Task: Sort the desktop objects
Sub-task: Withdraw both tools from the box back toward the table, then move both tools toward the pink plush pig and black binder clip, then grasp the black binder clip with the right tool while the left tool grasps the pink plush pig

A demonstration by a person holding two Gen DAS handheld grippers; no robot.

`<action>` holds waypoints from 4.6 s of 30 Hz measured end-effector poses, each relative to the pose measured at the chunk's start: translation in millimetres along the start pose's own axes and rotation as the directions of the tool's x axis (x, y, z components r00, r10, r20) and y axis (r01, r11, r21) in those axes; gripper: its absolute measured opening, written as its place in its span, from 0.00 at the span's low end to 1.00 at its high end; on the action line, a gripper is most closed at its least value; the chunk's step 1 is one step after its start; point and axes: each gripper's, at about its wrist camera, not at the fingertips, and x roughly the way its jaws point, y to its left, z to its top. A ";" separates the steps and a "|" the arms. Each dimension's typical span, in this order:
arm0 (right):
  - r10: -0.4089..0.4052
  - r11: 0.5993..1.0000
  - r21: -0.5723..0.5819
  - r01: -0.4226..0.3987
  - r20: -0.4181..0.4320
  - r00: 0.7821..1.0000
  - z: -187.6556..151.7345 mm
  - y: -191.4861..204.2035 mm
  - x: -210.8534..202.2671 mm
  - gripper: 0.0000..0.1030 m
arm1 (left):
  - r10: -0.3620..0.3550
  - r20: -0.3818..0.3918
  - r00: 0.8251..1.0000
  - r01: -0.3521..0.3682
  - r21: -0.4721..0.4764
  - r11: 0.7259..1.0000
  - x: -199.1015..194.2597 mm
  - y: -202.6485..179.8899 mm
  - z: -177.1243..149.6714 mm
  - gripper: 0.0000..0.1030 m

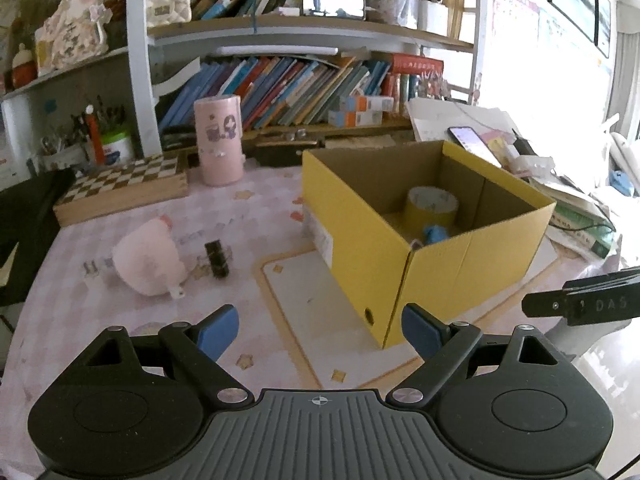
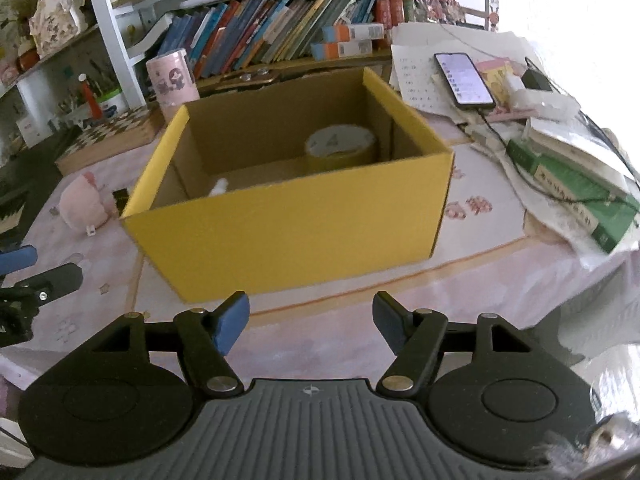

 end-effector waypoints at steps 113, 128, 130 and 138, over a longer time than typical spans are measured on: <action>0.167 0.951 -0.269 -0.154 0.025 0.986 24.8 212.8 88.5 0.60 | 0.213 -0.019 0.977 -0.214 -0.168 0.962 12.4 153.1 18.5 0.91; 0.150 0.944 -0.294 -0.152 -0.030 0.988 63.8 217.5 155.5 0.61 | 0.206 -0.085 0.975 -0.219 -0.195 0.956 82.4 156.7 50.6 0.95; 0.154 0.939 -0.308 -0.155 -0.028 0.988 66.6 221.3 165.0 0.60 | 0.203 -0.102 0.974 -0.221 -0.213 0.952 95.2 160.0 52.8 0.95; 0.164 0.921 -0.353 -0.163 -0.027 0.986 70.1 236.3 196.2 0.53 | 0.197 -0.193 0.961 -0.240 -0.236 0.942 142.7 169.5 55.1 0.94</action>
